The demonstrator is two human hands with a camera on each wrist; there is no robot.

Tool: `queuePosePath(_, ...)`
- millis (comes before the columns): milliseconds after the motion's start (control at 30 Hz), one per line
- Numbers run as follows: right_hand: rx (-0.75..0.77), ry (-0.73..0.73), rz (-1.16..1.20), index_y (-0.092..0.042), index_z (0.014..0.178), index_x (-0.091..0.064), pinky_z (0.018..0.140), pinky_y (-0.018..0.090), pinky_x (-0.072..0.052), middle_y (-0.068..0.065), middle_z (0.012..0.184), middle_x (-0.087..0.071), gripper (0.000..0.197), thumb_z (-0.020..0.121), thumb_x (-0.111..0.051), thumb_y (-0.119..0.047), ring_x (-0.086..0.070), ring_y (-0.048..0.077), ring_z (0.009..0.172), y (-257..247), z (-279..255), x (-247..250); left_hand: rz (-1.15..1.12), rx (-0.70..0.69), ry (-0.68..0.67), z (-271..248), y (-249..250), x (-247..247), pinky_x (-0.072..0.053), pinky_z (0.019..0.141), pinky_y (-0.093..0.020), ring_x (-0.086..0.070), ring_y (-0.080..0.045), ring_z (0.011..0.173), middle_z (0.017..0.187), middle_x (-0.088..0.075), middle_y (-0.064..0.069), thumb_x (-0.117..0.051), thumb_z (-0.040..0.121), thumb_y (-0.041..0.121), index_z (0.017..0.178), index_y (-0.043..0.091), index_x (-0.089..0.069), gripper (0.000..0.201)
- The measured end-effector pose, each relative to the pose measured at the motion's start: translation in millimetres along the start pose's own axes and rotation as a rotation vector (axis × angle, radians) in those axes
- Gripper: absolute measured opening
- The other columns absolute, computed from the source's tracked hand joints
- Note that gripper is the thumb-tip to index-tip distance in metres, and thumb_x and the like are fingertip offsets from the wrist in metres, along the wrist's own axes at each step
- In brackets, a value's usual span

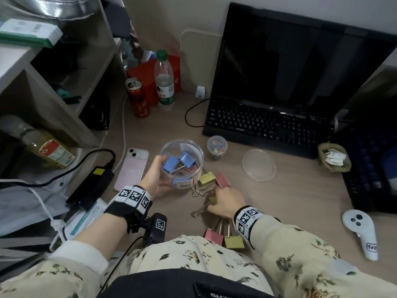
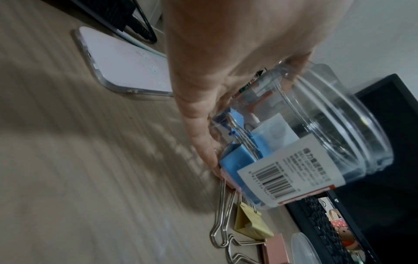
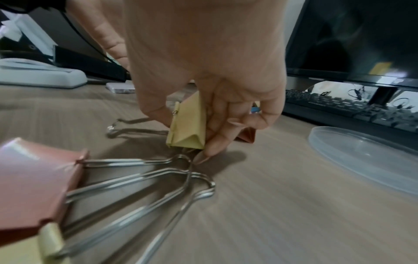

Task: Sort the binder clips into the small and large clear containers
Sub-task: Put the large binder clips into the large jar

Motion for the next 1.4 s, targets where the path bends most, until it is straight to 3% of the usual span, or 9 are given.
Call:
queuePosePath(300, -0.066, -0.015, 0.583, -0.023, 0.087, -0.061, 0.056, 0.026, -0.046, -0.003, 0.076, -0.064, 0.005, 0.083, -0.063, -0.023, -0.061, 0.016, 0.067, 42, -10, 28, 0.008, -0.013, 0.002, -4, 2, -15, -0.05, 0.087, -0.044, -0.061, -0.036, 0.098, 0.111, -0.062, -0.016, -0.044, 0.089, 0.045, 0.112, 0.02, -0.062, 0.038)
queuePosePath(400, -0.029, -0.003, 0.841, -0.015, 0.091, -0.064, 0.049, 0.016, -0.045, -0.002, 0.073, -0.062, 0.006, 0.086, -0.065, -0.012, -0.059, 0.001, 0.053, 52, -19, 45, 0.005, -0.022, -0.005, -7, 3, -19, -0.052, 0.078, -0.039, -0.062, -0.034, 0.093, 0.11, -0.063, -0.015, -0.044, 0.09, 0.044, 0.109, 0.021, -0.061, 0.035)
queuePosePath(633, -0.127, 0.432, 1.219, -0.001, 0.103, -0.061, 0.037, 0.014, -0.039, 0.02, 0.082, -0.063, 0.013, 0.09, -0.062, -0.003, -0.061, 0.009, 0.046, 105, -29, 109, 0.064, -0.046, -0.017, -15, 4, -29, -0.05, 0.073, -0.035, -0.065, -0.028, 0.084, 0.097, -0.066, -0.01, -0.039, 0.093, 0.047, 0.113, 0.024, -0.057, 0.035)
queuePosePath(733, 0.072, 0.366, 1.165, -0.001, 0.104, -0.062, 0.04, 0.015, -0.042, 0.014, 0.078, -0.063, 0.015, 0.089, -0.065, -0.005, -0.062, 0.009, 0.051, 73, -31, 139, 0.11, -0.041, -0.046, -22, 6, -39, -0.048, 0.071, -0.032, -0.062, -0.024, 0.075, 0.086, -0.064, -0.007, -0.036, 0.095, 0.044, 0.101, 0.027, -0.057, 0.028)
queuePosePath(867, 0.277, 0.277, 0.817, -0.018, 0.106, -0.067, 0.061, 0.032, -0.058, -0.003, 0.089, -0.066, 0.023, 0.086, -0.07, -0.029, -0.065, 0.016, 0.077, 21, -30, 162, 0.231, -0.071, -0.059, -28, 8, -46, -0.046, 0.065, -0.03, -0.059, -0.02, 0.068, 0.081, -0.061, -0.005, -0.035, 0.096, 0.043, 0.114, 0.025, -0.055, 0.032)
queuePosePath(1000, 0.198, 0.26, 0.646, -0.019, 0.112, -0.06, 0.059, 0.026, -0.055, -0.002, 0.094, -0.066, 0.03, 0.09, -0.062, -0.04, -0.068, 0.014, 0.074, -2, -25, 156, 0.286, -0.067, -0.073, -30, 6, -51, -0.047, 0.076, -0.035, -0.059, -0.021, 0.073, 0.092, -0.061, -0.006, -0.035, 0.095, 0.046, 0.122, 0.026, -0.053, 0.038)
queuePosePath(1167, 0.097, 0.202, 0.573, -0.017, 0.118, -0.056, 0.075, 0.042, -0.058, 0.005, 0.105, -0.064, 0.034, 0.092, -0.057, -0.039, -0.066, 0.024, 0.085, -14, -19, 130, 0.319, -0.067, -0.087, -35, 8, -52, -0.046, 0.081, -0.037, -0.058, -0.025, 0.077, 0.114, -0.056, -0.013, -0.033, 0.095, 0.048, 0.127, 0.028, -0.047, 0.04)
queuePosePath(1300, 0.064, 0.148, 0.466, -0.017, 0.119, -0.054, 0.078, 0.046, -0.057, 0.01, 0.108, -0.064, 0.03, 0.095, -0.049, -0.034, -0.066, 0.031, 0.088, -21, -17, 119, 0.316, -0.074, -0.072, -35, 7, -51, -0.045, 0.078, -0.035, -0.055, -0.021, 0.067, 0.091, -0.054, -0.007, -0.036, 0.097, 0.043, 0.125, 0.026, -0.048, 0.036)
queuePosePath(1400, 0.058, 0.101, 0.2, -0.018, 0.116, -0.055, 0.08, 0.039, -0.053, 0.01, 0.104, -0.066, 0.03, 0.098, -0.039, -0.035, -0.066, 0.033, 0.09, -27, -17, 111, 0.293, -0.077, -0.064, -35, 8, -52, -0.044, 0.078, -0.036, -0.05, -0.019, 0.063, 0.079, -0.047, -0.004, -0.041, 0.096, 0.04, 0.106, 0.02, -0.052, 0.025)
Point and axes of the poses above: each hand's wrist, its own z-axis towards the middle knuckle, its own x-axis out of the back of the hand, y = z × x, the point moved 10 cm from there along z, towards the middle knuckle
